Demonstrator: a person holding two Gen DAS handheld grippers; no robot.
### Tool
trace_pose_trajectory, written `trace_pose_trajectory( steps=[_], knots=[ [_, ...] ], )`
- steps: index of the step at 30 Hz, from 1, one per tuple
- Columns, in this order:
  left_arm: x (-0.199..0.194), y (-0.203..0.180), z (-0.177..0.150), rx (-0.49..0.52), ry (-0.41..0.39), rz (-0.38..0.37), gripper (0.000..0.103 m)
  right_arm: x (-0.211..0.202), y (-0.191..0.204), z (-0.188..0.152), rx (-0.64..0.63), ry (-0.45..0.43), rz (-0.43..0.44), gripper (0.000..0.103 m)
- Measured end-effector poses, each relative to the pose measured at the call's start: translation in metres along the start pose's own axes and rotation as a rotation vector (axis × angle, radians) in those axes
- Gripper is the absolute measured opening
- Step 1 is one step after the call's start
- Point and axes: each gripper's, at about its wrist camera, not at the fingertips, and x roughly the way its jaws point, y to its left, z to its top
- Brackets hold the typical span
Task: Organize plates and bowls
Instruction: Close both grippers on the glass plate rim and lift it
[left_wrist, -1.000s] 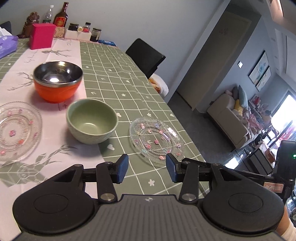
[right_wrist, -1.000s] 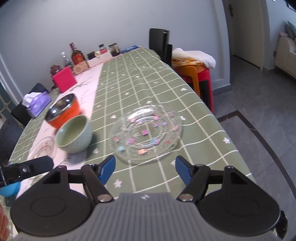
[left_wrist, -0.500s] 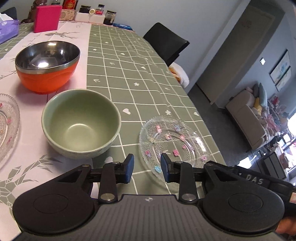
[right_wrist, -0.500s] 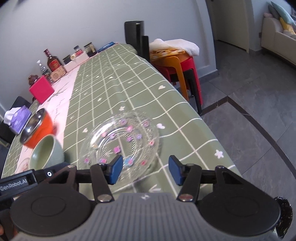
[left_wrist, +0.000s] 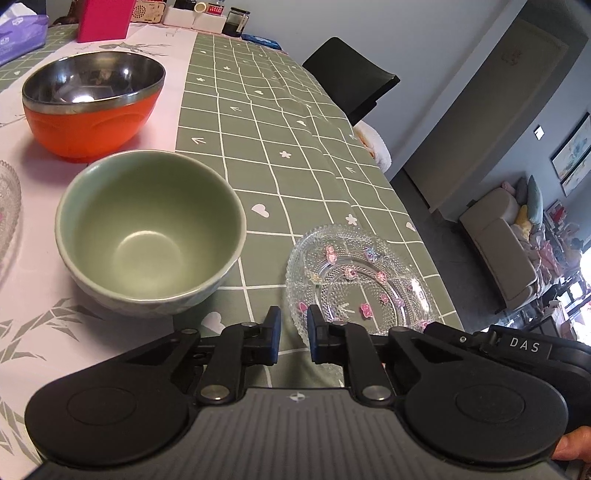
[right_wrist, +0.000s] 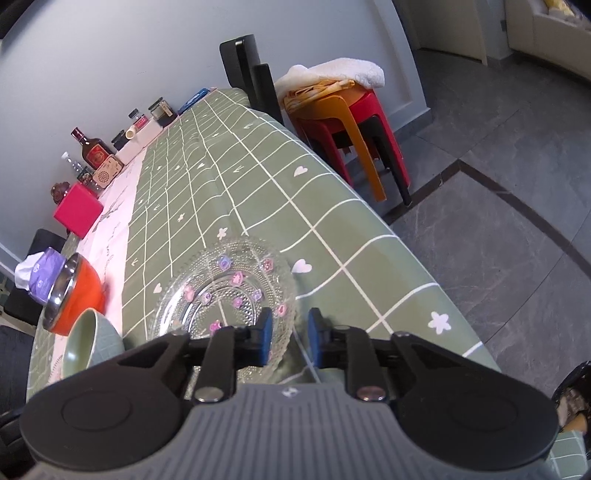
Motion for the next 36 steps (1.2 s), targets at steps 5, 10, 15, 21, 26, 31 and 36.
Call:
trace_pose_trajectory(
  steps=[5,10,15,21,26,31,36],
  knots=[
    [-0.001,-0.007,0.0,0.023,-0.003,0.024,0.009,-0.001,0.001,0.0,0.015,0.024,0.001,0.006],
    [-0.014,-0.008,-0.009,0.041,0.017,0.065,0.009,-0.009,0.013,-0.009,-0.039,0.072,-0.023,0.006],
    [-0.036,-0.003,-0.021,0.039,0.039,0.083,0.008,-0.021,0.022,-0.027,-0.085,0.124,-0.042,0.007],
    [-0.05,0.006,-0.029,0.026,0.06,0.076,0.008,-0.029,0.03,-0.041,-0.126,0.144,-0.038,0.011],
    [-0.048,0.012,-0.028,-0.011,0.064,0.043,0.026,-0.032,0.033,-0.038,-0.145,0.108,-0.026,0.04],
    [-0.04,0.018,-0.024,-0.049,0.016,0.024,0.03,-0.033,0.034,-0.03,-0.154,0.066,0.01,0.055],
    [-0.033,0.019,-0.022,-0.05,0.001,-0.003,0.03,-0.021,0.023,-0.025,-0.082,0.124,0.045,0.05]
  ],
)
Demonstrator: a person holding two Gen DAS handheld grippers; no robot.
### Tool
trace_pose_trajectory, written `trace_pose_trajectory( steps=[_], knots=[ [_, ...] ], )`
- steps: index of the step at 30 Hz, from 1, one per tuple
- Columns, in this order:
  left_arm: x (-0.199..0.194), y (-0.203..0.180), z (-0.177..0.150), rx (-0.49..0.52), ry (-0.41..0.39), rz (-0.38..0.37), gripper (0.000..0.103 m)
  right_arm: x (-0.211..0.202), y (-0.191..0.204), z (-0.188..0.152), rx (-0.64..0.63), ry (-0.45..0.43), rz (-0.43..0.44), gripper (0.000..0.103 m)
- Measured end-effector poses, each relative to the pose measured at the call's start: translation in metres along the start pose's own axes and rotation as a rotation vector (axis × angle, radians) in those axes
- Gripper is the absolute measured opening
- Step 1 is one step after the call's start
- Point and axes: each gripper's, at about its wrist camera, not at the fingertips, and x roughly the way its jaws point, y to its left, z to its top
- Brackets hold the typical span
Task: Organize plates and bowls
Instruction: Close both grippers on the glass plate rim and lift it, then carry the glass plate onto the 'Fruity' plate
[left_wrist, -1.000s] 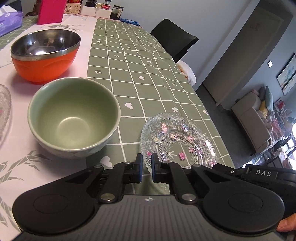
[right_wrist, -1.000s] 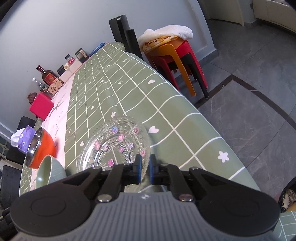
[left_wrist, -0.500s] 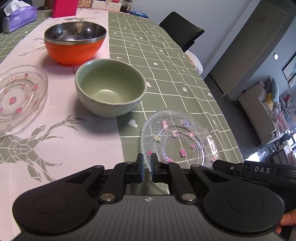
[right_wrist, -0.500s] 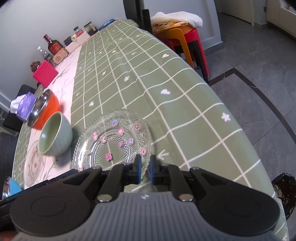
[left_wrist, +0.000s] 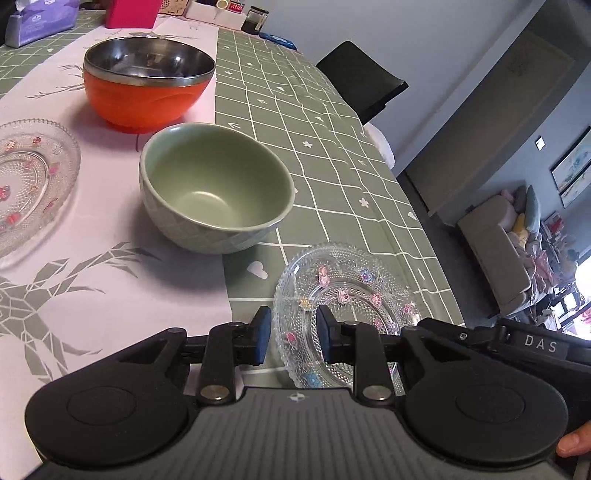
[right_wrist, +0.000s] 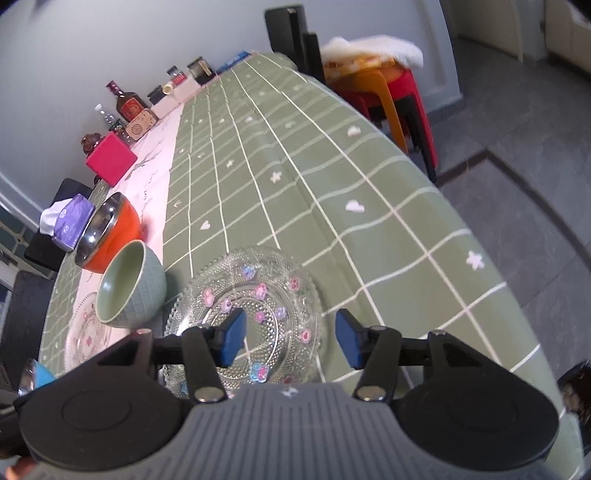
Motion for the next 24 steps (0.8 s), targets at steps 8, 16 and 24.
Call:
trace_pose_trajectory(
  steps=[8,16,24],
  knots=[
    [0.003,-0.002,-0.001,0.042,-0.007,0.002,0.022,0.009,-0.008,0.003,0.056,0.017,0.023,0.028],
    [-0.001,-0.004,-0.002,0.082,-0.013,0.035,0.013,0.007,-0.008,0.0,0.04,0.013,-0.01,0.008],
    [-0.011,-0.005,-0.003,0.095,-0.021,0.051,0.013,0.002,-0.001,-0.003,-0.01,0.014,-0.01,0.008]
  ],
)
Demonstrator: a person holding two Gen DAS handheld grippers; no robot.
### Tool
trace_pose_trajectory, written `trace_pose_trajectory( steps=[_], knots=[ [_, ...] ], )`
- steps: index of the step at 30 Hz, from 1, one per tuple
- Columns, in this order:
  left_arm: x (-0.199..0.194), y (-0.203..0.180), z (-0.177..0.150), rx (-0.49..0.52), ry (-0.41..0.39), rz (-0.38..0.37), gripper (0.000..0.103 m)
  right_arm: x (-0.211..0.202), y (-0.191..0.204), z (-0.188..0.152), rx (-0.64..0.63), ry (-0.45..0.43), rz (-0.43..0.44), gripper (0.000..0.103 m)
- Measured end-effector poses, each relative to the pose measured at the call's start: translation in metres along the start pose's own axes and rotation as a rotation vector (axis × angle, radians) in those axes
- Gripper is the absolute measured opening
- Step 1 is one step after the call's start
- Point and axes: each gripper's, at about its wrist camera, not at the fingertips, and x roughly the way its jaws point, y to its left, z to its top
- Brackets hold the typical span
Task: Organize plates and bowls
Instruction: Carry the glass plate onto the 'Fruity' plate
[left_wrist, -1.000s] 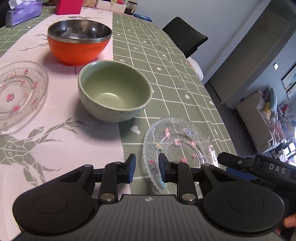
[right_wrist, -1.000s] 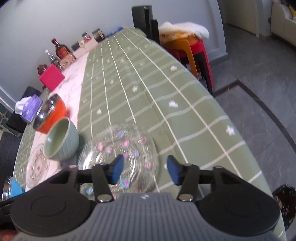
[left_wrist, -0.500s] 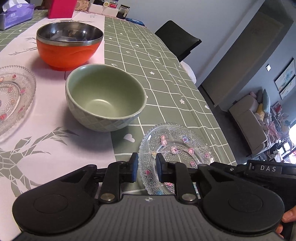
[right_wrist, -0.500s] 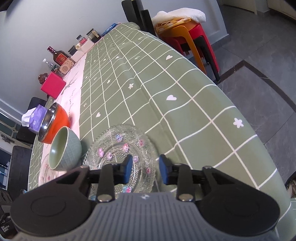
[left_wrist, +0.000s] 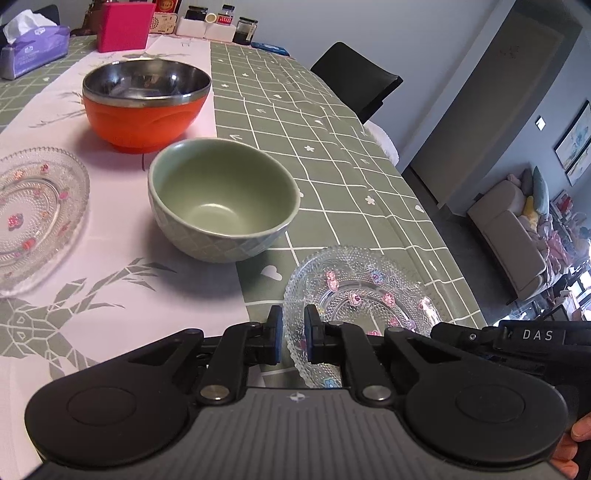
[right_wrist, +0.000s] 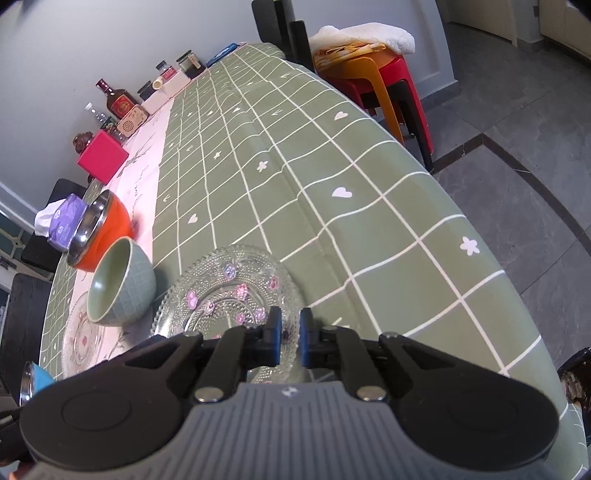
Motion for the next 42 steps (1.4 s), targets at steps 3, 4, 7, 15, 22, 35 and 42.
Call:
trace_pose_trajectory(
  steps=[3,4,7,15,22,35,42],
  knots=[
    [-0.008,-0.001,0.001,0.006,-0.004,-0.001,0.013,-0.007,0.003,-0.003,-0.015,-0.01,0.009,0.008],
    [-0.01,-0.001,0.001,0.006,-0.004,-0.001,0.013,-0.009,0.004,-0.003,-0.021,-0.013,0.012,0.008],
    [-0.019,-0.002,-0.001,0.007,-0.003,0.006,0.013,-0.014,0.007,-0.007,-0.024,-0.011,0.024,0.008],
    [-0.046,0.002,-0.01,-0.006,-0.013,0.022,0.013,-0.032,0.018,-0.021,-0.08,-0.037,0.065,0.007],
    [-0.074,0.007,-0.027,-0.024,-0.03,0.029,0.012,-0.053,0.024,-0.047,-0.128,-0.065,0.112,0.006],
    [-0.115,0.021,-0.081,-0.114,-0.014,0.033,0.012,-0.084,0.022,-0.109,-0.167,-0.069,0.182,0.006],
    [-0.136,0.028,-0.107,-0.155,-0.009,0.049,0.012,-0.095,0.03,-0.138,-0.238,-0.079,0.162,0.006]
  ],
)
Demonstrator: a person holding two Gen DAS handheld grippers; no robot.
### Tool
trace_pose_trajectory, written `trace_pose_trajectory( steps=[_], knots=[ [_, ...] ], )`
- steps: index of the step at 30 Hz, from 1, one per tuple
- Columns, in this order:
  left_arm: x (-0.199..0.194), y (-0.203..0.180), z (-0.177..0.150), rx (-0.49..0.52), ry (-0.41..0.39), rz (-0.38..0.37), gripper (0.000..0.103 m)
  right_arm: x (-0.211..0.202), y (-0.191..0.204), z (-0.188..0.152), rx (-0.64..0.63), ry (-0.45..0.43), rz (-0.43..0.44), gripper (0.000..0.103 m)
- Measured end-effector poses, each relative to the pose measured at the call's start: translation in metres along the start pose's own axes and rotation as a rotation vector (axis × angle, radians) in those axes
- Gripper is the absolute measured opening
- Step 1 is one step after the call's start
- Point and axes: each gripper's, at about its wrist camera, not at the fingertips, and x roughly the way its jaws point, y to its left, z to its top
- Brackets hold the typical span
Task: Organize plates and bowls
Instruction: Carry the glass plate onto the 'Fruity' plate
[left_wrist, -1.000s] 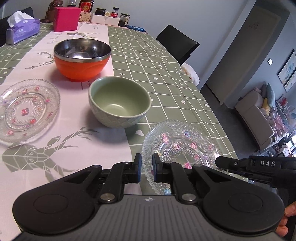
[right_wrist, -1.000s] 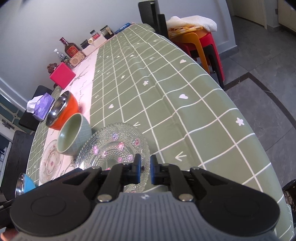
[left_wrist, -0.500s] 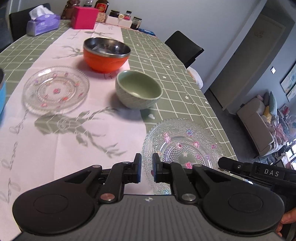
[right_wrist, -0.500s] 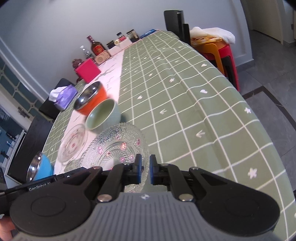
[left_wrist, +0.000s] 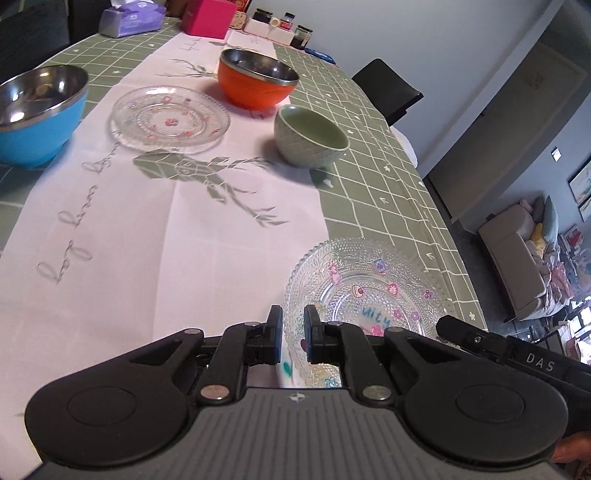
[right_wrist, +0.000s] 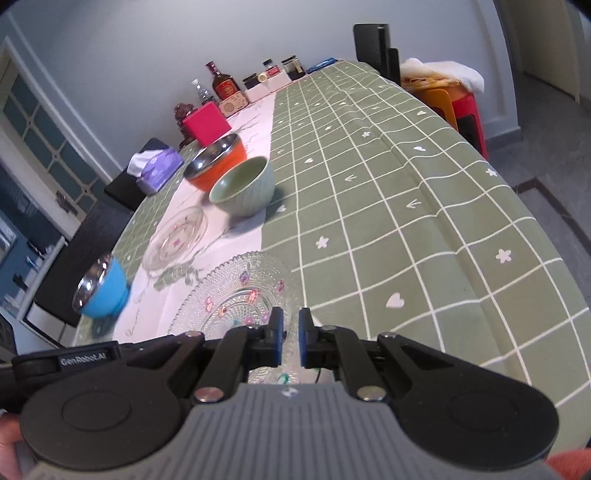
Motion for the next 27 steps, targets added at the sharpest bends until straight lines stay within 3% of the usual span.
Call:
trace_pose_trajectory(
  steps=[27],
  knots=[
    [0.003,0.001,-0.019,-0.04,0.027,-0.007,0.012,0.009,0.013,-0.021,-0.119,0.052,-0.18,0.01]
  ],
)
